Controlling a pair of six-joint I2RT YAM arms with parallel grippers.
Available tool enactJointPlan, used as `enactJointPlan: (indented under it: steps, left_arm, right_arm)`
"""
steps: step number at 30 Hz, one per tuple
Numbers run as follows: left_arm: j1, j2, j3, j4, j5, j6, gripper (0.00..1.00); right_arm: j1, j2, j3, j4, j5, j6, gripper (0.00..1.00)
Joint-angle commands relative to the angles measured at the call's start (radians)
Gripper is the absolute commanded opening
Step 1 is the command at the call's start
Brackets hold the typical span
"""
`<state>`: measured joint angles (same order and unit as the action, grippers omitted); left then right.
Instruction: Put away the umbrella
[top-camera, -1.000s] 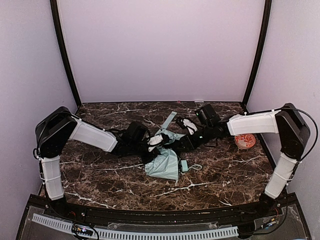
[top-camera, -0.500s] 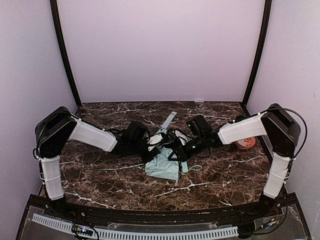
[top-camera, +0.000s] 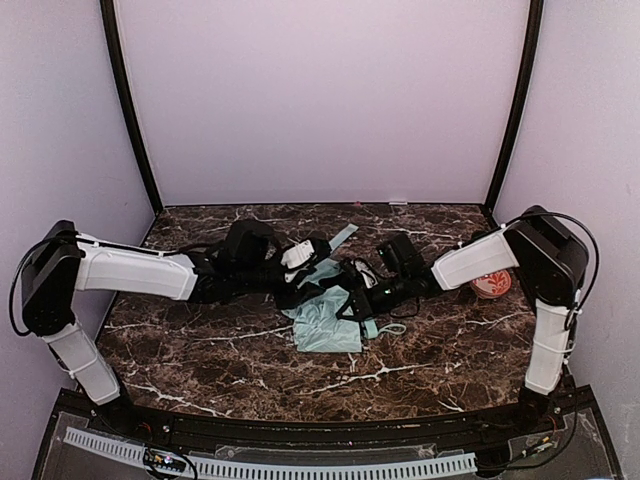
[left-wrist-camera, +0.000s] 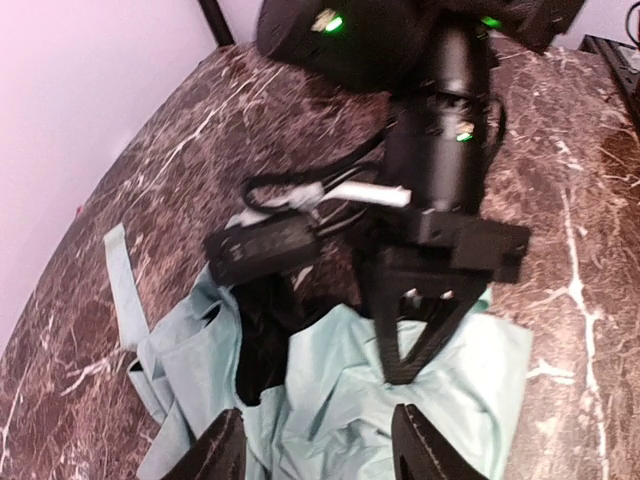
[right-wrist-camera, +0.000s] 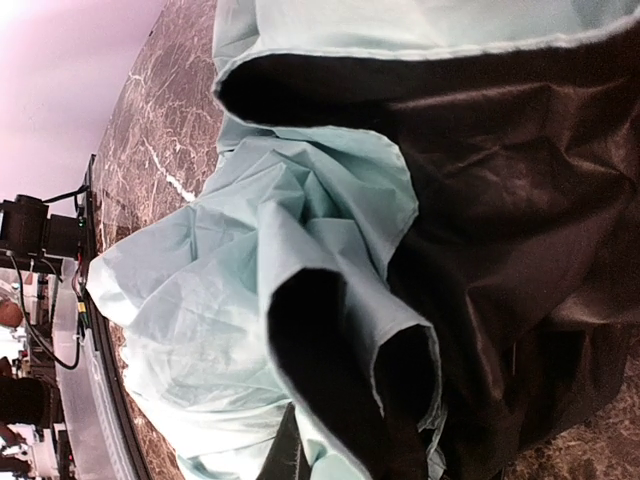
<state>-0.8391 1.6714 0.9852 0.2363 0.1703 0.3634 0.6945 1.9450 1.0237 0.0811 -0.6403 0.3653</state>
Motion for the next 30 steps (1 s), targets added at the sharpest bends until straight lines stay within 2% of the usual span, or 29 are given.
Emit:
enactJointPlan:
  steps: [1,5,7,9,14,21,26,30]
  left_arm:
    - [-0.073,-0.041,-0.033,-0.026,0.038,0.077,0.50]
    - [-0.085,0.000,-0.033,-0.043,0.080,0.112,0.52]
    - [-0.086,0.037,-0.026,-0.056,0.094,0.163,0.62]
    - [-0.087,0.089,0.003,-0.091,0.057,0.204,0.66]
    - [-0.087,0.195,0.079,-0.161,-0.015,0.249,0.73]
    - [-0.086,0.296,0.168,-0.339,0.034,0.252,0.73]
    - [-0.073,0.358,0.208,-0.467,0.051,0.236,0.70]
    - [-0.072,0.361,0.193,-0.482,0.041,0.242,0.67]
  right_arm:
    - [-0.011,0.066,-0.019,-0.059,0.071,0.047,0.00]
    - [-0.011,0.068,-0.035,-0.033,0.076,0.079,0.05]
    - [-0.012,0.073,-0.033,-0.028,0.072,0.084,0.08]
    - [-0.012,0.076,-0.025,-0.036,0.079,0.080,0.12]
    - [-0.012,0.057,-0.017,-0.054,0.085,0.071,0.14]
    - [-0.013,0.021,-0.004,-0.082,0.086,0.055,0.17]
    - [-0.046,-0.077,0.031,-0.176,0.157,0.005,0.28]
    - [-0.117,-0.173,0.065,-0.259,0.202,-0.055,0.38]
